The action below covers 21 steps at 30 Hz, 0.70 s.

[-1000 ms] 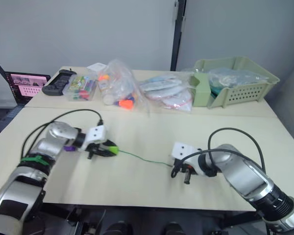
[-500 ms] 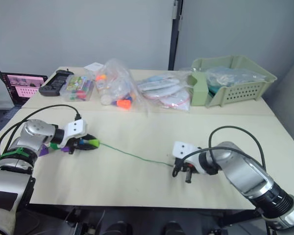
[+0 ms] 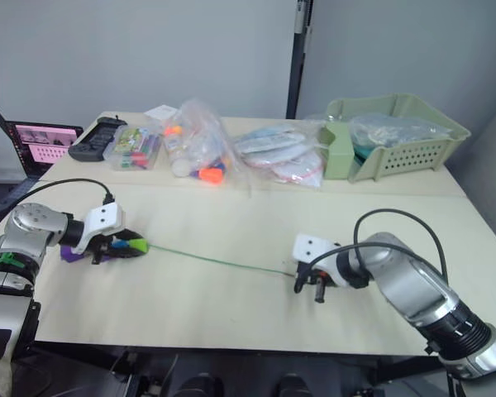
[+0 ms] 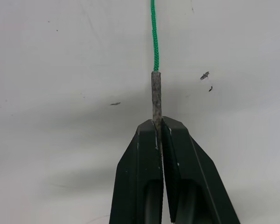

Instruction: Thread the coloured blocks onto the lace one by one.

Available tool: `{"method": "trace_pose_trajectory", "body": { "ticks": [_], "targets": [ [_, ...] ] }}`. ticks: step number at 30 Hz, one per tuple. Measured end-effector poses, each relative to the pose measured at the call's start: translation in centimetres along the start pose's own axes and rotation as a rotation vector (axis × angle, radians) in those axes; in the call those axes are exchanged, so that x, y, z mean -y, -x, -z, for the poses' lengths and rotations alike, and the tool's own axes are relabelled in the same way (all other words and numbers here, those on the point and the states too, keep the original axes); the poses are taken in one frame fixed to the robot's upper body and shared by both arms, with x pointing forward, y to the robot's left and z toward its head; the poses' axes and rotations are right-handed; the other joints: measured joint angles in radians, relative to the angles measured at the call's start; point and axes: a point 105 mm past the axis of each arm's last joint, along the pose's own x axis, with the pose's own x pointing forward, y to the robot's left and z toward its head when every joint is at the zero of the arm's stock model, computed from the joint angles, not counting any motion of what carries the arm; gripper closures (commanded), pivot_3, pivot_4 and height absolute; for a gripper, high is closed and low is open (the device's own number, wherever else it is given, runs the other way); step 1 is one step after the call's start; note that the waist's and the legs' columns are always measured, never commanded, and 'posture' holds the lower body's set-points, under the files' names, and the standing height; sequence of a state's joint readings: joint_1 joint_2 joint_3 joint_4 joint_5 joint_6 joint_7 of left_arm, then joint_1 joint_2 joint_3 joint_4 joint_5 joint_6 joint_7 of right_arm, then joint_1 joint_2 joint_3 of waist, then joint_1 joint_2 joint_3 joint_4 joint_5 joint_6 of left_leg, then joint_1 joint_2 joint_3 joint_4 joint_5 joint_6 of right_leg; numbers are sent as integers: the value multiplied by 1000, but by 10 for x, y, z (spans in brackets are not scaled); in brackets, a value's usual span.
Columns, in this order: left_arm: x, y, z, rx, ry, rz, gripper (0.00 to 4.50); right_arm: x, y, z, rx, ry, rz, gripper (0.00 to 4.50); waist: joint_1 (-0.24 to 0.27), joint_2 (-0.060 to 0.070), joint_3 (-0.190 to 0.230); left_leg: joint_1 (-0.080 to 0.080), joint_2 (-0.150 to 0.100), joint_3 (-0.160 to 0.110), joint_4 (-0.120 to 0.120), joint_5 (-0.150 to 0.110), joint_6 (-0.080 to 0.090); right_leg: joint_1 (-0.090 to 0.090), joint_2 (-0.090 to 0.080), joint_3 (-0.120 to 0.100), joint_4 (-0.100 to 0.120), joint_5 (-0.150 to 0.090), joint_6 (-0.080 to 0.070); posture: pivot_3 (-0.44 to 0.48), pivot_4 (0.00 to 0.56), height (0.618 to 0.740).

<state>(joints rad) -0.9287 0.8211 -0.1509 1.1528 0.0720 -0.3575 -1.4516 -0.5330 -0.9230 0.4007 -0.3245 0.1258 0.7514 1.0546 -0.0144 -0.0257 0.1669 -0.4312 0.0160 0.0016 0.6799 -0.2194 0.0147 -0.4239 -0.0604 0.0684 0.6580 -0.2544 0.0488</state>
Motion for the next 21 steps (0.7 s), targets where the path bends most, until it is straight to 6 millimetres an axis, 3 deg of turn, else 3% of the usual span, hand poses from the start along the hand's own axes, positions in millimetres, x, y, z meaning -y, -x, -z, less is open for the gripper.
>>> {"method": "trace_pose_trajectory", "body": {
  "ticks": [4,5,11,15,21],
  "targets": [
    [1,7,0,20,30,2,135,3,0,4,-7,5,-3,4500,-1,0,0,0,0,0,0,0,0,0,0,0,0,0,0,0,150,737],
    [1,11,0,31,31,-7,31,4,0,4,-5,12,-4,4500,-1,0,0,0,0,0,0,0,0,0,0,0,0,0,0,0,150,737],
    [2,26,-4,112,55,-59,31,1,-2,4,24,23,-7,4500,-1,0,0,0,0,0,0,0,0,0,0,0,1,0,0,0,150,737],
    [6,38,7,115,114,-117,31,-3,-6,8,28,6,-13,4500,-1,0,0,1,0,0,0,0,0,0,0,0,3,0,0,0,150,737],
    [13,31,9,95,171,-155,31,-1,-10,3,49,5,-9,4500,2,0,0,1,0,0,1,0,0,0,-1,0,5,0,0,0,150,737]
  ]
}}
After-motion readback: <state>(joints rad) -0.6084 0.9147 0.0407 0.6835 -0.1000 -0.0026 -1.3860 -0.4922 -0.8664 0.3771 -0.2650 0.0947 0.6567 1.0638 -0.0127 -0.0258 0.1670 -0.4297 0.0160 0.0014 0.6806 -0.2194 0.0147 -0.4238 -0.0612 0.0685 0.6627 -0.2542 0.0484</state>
